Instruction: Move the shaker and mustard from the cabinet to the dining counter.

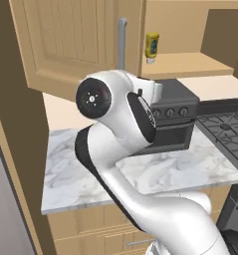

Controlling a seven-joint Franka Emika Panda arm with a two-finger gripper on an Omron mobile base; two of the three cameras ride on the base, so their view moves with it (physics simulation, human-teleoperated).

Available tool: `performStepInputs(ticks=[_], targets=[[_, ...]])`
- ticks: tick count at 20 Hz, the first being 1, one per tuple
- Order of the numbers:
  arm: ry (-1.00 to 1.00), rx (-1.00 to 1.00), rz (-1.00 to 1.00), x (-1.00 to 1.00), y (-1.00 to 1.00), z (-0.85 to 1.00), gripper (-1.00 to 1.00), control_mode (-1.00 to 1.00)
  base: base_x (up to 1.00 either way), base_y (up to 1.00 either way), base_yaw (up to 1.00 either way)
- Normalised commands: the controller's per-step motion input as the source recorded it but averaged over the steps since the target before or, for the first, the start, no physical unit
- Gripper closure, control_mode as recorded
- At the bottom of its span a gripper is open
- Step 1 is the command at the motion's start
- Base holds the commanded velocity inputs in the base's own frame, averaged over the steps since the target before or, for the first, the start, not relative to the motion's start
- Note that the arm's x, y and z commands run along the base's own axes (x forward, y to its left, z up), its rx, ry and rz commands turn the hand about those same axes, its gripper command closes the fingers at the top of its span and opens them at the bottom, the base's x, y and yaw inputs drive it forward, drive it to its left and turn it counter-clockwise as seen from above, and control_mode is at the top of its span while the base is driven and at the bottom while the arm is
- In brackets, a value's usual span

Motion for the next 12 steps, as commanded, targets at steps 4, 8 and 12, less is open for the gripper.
performStepInputs(ticks=[4, 8, 12], targets=[[-0.04, 0.00, -0.01, -0.39, 0.00, -0.20, -1.00, -1.00, 0.00, 0.00, 0.00], [-0.13, 0.02, 0.00, -0.71, -0.04, -0.12, -1.00, -1.00, 0.00, 0.00, 0.00], [-0.16, 0.04, 0.01, -0.85, -0.38, 0.00, -1.00, -1.00, 0.00, 0.00, 0.00]])
